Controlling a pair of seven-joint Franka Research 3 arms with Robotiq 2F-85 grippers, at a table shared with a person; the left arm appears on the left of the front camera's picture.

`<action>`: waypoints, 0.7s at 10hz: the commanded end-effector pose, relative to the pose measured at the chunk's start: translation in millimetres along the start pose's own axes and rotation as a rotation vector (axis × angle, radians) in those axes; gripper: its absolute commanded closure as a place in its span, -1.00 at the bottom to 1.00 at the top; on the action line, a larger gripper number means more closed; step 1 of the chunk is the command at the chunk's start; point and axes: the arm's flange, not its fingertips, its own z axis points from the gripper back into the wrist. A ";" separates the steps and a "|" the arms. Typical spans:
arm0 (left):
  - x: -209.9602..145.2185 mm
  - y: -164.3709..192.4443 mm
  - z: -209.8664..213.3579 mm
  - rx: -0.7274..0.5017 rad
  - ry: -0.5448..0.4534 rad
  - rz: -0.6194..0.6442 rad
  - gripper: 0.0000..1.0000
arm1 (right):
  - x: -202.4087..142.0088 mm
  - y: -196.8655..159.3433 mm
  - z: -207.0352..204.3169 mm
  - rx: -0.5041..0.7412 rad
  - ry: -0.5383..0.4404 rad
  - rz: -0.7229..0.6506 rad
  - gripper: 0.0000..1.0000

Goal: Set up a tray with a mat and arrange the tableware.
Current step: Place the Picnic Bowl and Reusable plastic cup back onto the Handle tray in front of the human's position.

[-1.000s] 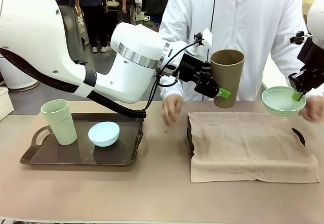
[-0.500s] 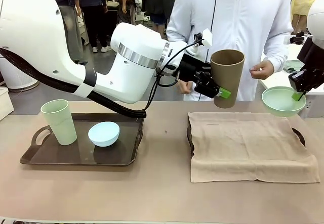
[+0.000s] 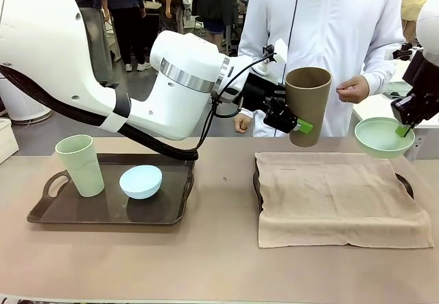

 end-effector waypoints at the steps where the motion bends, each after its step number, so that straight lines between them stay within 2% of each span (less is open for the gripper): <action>1: 3.0 1.1 1.1 -0.002 -0.014 0.001 1.00 | 1.2 -1.0 -0.5 -0.008 -0.009 -0.001 1.00; 5: 3.0 1.1 1.1 -0.002 -0.014 0.001 1.00 | 1.2 -1.0 -0.5 -0.008 -0.009 -0.001 1.00; 6: 3.0 1.1 1.1 -0.002 -0.014 0.001 1.00 | 0.0 0.0 0.0 0.000 0.000 0.000 0.92; 7: 0.0 0.0 0.0 0.000 0.000 0.000 -0.67 | 6.5 -4.3 -11.0 0.037 0.015 0.015 0.92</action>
